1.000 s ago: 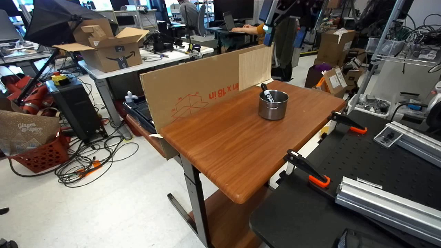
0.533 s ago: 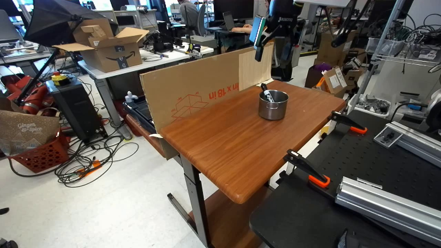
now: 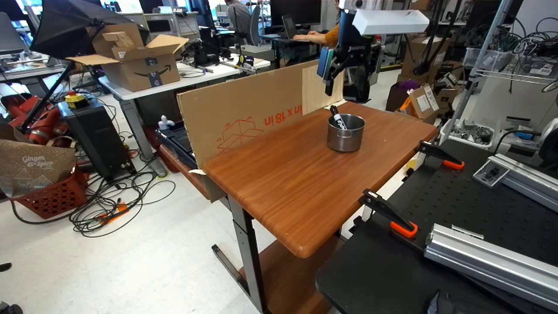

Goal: Put the marker on the desk

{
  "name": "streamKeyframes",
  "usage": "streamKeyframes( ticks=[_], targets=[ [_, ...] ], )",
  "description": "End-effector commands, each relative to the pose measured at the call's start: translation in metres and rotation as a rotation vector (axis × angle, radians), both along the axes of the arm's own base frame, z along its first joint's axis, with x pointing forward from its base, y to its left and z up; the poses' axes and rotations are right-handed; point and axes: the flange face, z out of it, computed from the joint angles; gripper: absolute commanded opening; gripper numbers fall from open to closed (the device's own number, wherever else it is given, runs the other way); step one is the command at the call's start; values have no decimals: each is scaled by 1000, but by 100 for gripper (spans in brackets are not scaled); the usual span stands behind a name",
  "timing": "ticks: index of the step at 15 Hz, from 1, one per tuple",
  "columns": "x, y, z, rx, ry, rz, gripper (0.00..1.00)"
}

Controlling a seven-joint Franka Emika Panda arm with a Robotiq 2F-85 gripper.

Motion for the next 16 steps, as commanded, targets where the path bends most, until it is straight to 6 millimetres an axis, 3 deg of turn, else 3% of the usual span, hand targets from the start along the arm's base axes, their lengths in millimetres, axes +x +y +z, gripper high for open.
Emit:
streamKeyframes(
  ticks=[1, 9, 10, 12, 16],
  targets=[
    [11, 0, -12, -24, 0, -7, 100],
    [20, 3, -44, -42, 43, -13, 100],
    [22, 4, -45, -41, 43, -15, 75],
    [24, 6, -47, -43, 42, -15, 66],
    [27, 6, -47, -46, 40, -17, 34]
  ],
)
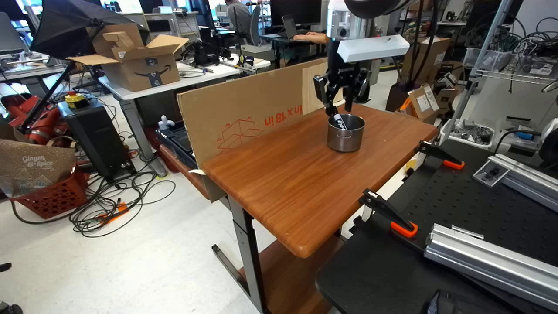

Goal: Put the marker on the desk

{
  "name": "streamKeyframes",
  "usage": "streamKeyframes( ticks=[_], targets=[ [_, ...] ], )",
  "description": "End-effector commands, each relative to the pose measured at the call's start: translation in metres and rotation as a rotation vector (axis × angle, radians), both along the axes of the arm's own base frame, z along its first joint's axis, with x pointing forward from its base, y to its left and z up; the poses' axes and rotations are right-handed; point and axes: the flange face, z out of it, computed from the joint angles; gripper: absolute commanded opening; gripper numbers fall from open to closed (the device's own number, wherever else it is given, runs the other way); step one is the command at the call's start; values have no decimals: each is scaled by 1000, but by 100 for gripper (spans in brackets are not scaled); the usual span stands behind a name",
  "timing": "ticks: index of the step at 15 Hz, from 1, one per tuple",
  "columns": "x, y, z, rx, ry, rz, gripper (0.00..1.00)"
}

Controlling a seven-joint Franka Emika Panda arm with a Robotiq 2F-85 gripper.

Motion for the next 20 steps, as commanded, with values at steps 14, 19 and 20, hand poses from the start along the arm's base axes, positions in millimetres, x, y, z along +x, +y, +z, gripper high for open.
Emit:
streamKeyframes(
  ticks=[14, 19, 20],
  targets=[
    [7, -4, -1, -28, -15, -6, 26],
    [9, -3, 3, -27, -22, -7, 55],
    [9, -4, 4, -26, -24, -8, 63]
  ],
)
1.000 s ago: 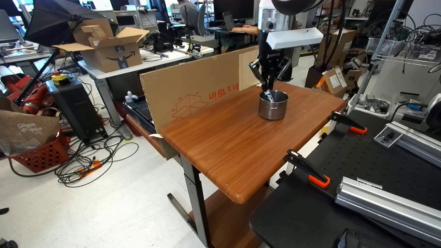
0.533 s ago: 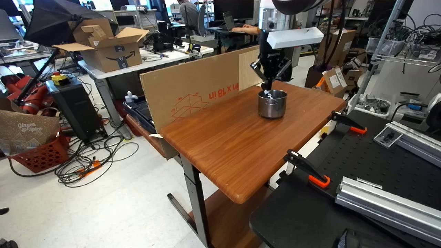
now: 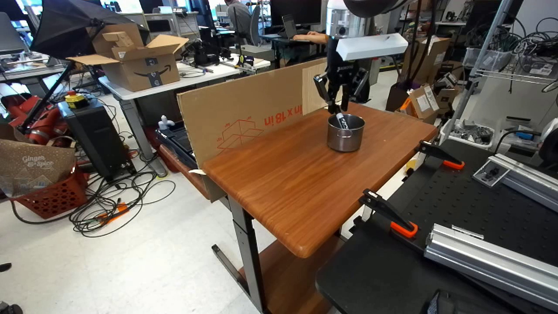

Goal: Put the marker on the desk

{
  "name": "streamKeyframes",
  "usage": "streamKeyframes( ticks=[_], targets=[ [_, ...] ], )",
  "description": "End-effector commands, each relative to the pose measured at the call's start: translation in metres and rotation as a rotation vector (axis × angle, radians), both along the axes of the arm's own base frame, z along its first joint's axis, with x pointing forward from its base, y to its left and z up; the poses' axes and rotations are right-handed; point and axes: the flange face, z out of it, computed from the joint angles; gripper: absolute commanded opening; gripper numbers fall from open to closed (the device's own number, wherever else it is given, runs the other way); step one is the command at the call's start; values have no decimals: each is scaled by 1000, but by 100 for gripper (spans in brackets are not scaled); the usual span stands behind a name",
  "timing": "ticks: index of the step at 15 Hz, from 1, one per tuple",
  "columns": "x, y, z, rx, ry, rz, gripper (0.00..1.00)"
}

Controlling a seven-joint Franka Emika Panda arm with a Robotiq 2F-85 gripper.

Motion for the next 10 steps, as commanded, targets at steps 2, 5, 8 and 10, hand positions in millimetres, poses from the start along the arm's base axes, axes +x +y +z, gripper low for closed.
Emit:
streamKeyframes(
  ticks=[2, 5, 8, 10],
  targets=[
    [6, -2, -1, -22, -14, -5, 78],
    [6, -4, -3, -23, -11, -9, 99],
    [7, -5, -6, -25, -6, -12, 100],
    [7, -6, -7, -27, -4, -8, 75]
  ],
)
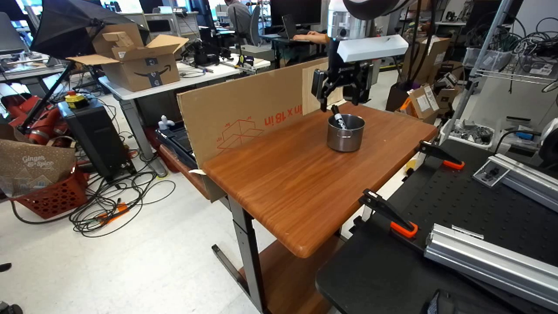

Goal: Put the marker on the desk

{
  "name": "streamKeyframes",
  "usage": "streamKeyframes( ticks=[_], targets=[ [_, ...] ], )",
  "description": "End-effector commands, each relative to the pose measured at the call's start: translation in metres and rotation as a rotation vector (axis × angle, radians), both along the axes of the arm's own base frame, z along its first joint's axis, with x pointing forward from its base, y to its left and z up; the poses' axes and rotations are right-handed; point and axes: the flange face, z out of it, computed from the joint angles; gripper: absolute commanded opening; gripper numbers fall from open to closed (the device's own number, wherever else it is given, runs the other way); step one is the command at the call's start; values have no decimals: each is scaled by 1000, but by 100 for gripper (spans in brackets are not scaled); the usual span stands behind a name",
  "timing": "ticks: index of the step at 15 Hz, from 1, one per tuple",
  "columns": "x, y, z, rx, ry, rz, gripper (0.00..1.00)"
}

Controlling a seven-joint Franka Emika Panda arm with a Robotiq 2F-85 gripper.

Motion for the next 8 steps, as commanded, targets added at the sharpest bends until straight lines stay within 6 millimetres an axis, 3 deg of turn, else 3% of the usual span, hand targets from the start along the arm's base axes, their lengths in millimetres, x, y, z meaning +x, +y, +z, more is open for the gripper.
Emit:
streamKeyframes(
  ticks=[1, 8],
  targets=[
    [6, -1, -4, -23, -9, 1, 73],
    [7, -1, -6, -22, -5, 2, 19]
  ],
)
